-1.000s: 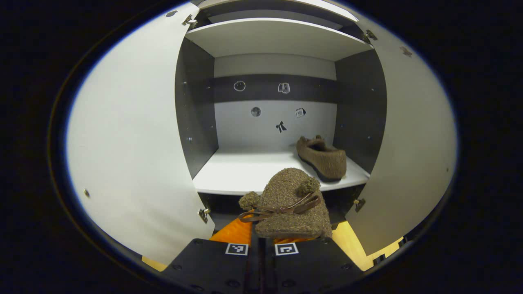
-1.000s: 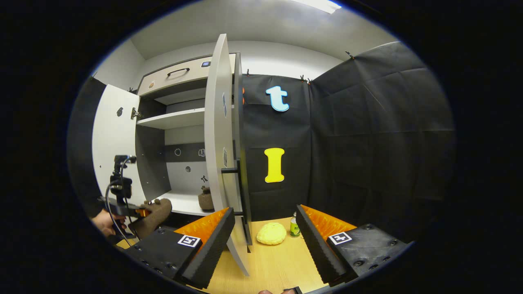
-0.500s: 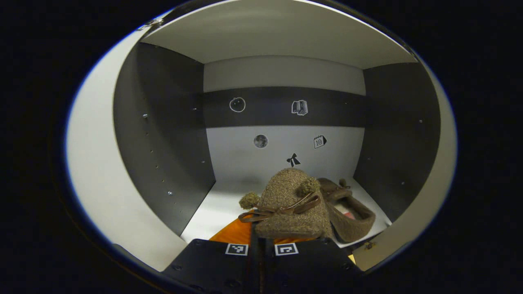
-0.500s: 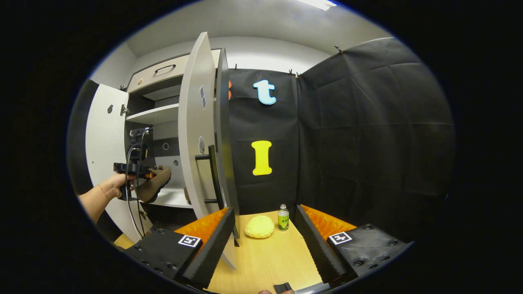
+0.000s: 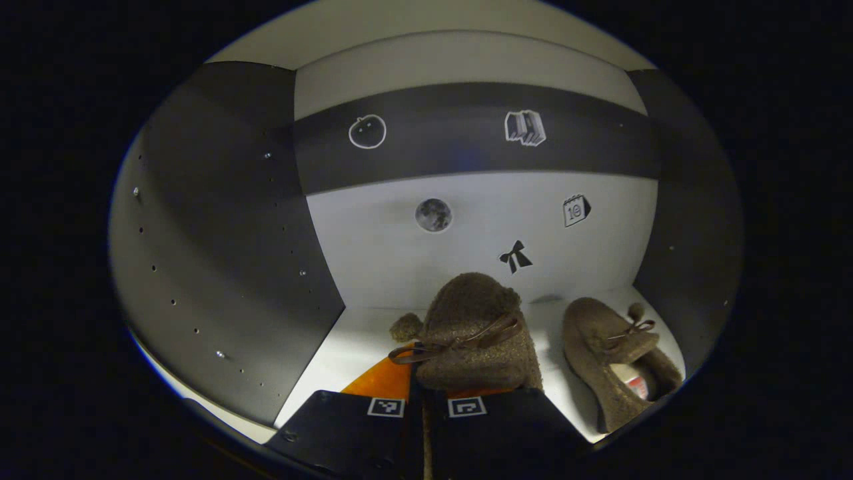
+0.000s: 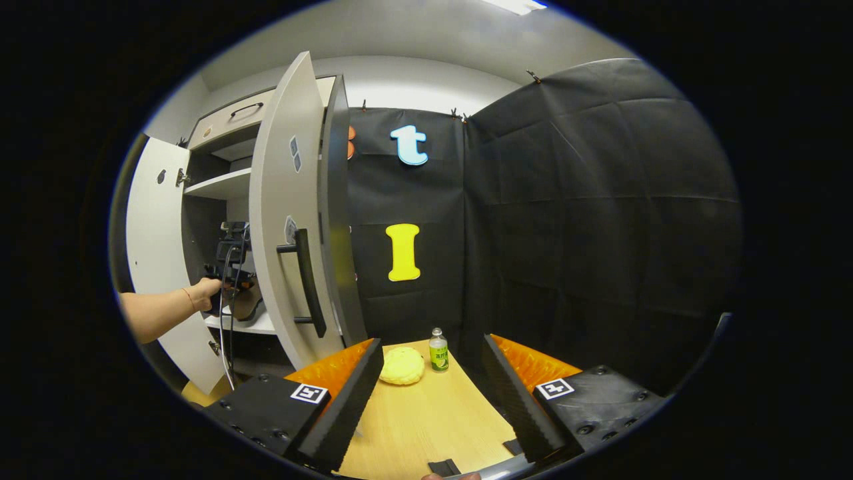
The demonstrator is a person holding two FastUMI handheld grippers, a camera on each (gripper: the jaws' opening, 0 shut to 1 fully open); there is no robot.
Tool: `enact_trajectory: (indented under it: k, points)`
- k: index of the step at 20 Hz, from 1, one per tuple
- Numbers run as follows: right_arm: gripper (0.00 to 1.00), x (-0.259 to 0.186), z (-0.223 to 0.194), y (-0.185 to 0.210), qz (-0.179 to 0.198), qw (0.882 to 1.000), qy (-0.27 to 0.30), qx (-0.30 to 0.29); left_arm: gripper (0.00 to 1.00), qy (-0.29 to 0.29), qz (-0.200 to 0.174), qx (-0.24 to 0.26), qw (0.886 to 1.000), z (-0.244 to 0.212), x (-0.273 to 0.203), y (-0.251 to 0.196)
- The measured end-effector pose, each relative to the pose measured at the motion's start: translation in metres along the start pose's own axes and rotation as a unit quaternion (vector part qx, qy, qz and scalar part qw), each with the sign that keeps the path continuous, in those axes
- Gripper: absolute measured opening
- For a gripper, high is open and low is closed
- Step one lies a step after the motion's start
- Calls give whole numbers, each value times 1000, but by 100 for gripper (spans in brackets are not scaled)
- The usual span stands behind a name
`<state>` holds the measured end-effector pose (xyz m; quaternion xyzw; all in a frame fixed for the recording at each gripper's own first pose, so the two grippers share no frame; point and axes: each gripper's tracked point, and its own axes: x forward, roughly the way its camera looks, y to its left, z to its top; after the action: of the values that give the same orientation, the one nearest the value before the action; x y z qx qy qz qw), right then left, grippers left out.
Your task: Grab one shoe with the right hand and put it into the shoe cabinet, grab the other shoe with the left hand and put it into the shoe cabinet; then close the right door with the right hand and the left door with the left hand.
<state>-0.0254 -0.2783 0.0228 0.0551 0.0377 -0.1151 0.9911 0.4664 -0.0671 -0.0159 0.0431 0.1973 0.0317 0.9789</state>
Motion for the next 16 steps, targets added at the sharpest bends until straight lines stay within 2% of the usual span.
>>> enact_trajectory:
  k: [5,8,9,10,11,13,14,16]
  points:
    - [98,7,2,-3,-9,1000,4,3,11,34,5,16,999,-18,21,2]
    - [98,11,2,5,-4,1000,4,2,22,43,-1,22,999,-21,18,-2]
    - [98,12,2,9,-1,1000,3,0,18,41,-7,25,999,-19,16,-4]
    - [98,12,1,13,2,1000,3,-1,29,40,-6,28,999,-19,11,-3]
    - [98,11,2,17,6,1000,2,-2,29,38,-7,30,999,-18,7,-3]
    - [98,11,2,26,15,1000,1,1,61,28,-8,35,999,-14,-4,-1]
    - [98,11,2,30,18,1000,1,2,80,24,-11,33,999,-14,-11,-1]
    - [98,12,2,39,29,1000,1,2,92,16,-22,26,999,-13,-26,0]
